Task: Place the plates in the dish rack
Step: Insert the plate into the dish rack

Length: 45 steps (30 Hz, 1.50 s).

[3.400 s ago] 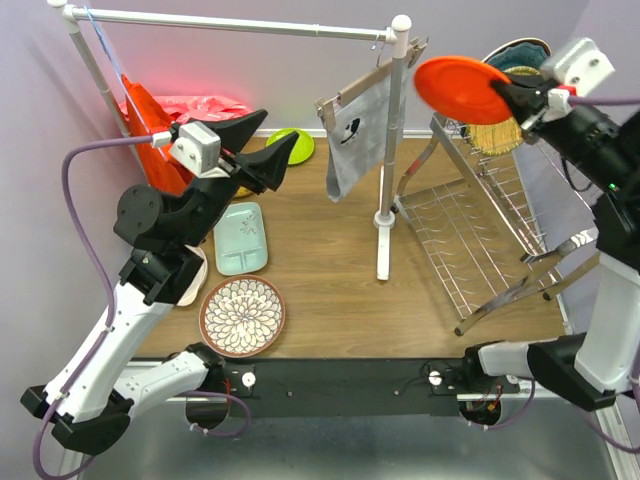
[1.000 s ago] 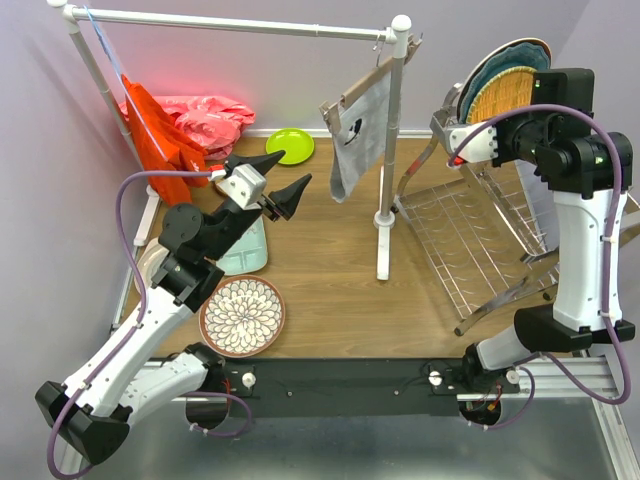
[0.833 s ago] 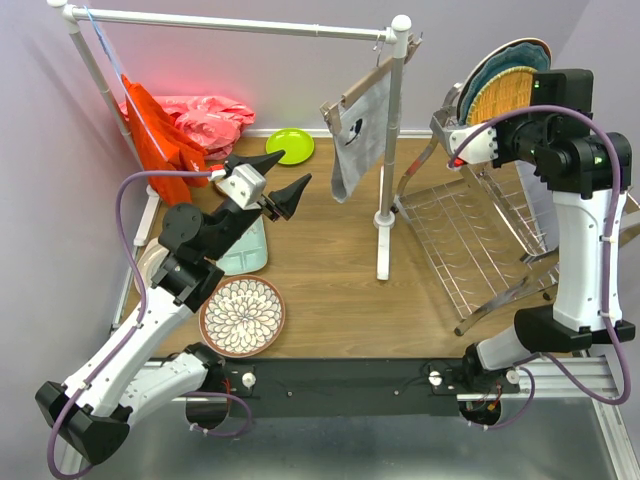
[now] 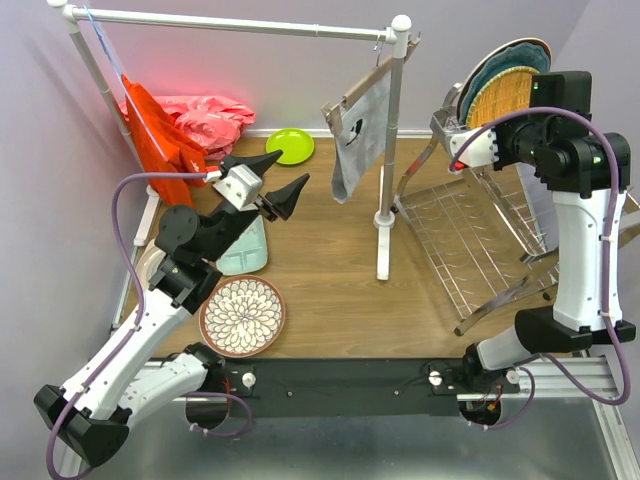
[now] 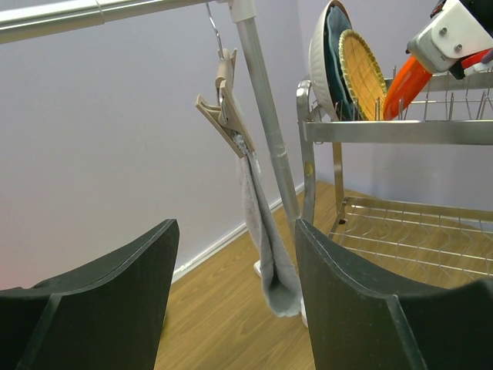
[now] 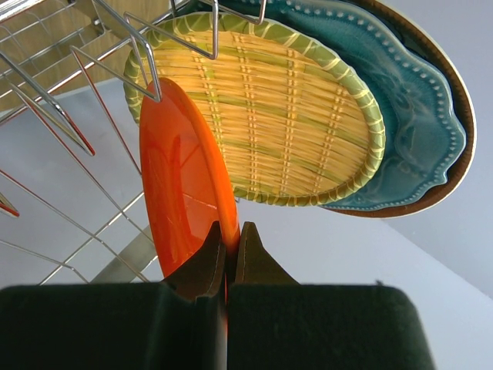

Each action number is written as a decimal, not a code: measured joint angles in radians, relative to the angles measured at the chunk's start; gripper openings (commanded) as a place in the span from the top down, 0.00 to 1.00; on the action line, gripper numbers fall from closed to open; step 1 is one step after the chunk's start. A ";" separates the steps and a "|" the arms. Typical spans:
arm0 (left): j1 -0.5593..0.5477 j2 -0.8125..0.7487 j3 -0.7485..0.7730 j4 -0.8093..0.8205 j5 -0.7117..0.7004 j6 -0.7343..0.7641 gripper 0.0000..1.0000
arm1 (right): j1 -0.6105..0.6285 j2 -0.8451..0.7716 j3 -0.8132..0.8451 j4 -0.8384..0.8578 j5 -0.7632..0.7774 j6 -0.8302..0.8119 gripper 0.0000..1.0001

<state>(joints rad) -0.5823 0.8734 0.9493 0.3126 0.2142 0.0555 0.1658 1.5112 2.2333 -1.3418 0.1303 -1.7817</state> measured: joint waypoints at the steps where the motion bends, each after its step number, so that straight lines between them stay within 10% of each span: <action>1: 0.000 0.000 0.000 0.000 0.000 0.000 0.30 | -0.002 0.000 0.000 0.000 -0.003 0.000 0.99; 17: 0.000 -0.007 -0.011 0.000 0.000 -0.004 0.30 | -0.003 0.006 -0.008 -0.006 -0.012 -0.051 0.93; 45: 0.001 -0.024 -0.015 0.001 0.000 -0.021 0.30 | -0.003 0.009 -0.070 0.146 -0.043 -0.020 0.39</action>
<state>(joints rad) -0.5816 0.8497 0.9340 0.3134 0.2142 0.0345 0.1623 1.5200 2.1632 -1.1961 0.0872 -1.8015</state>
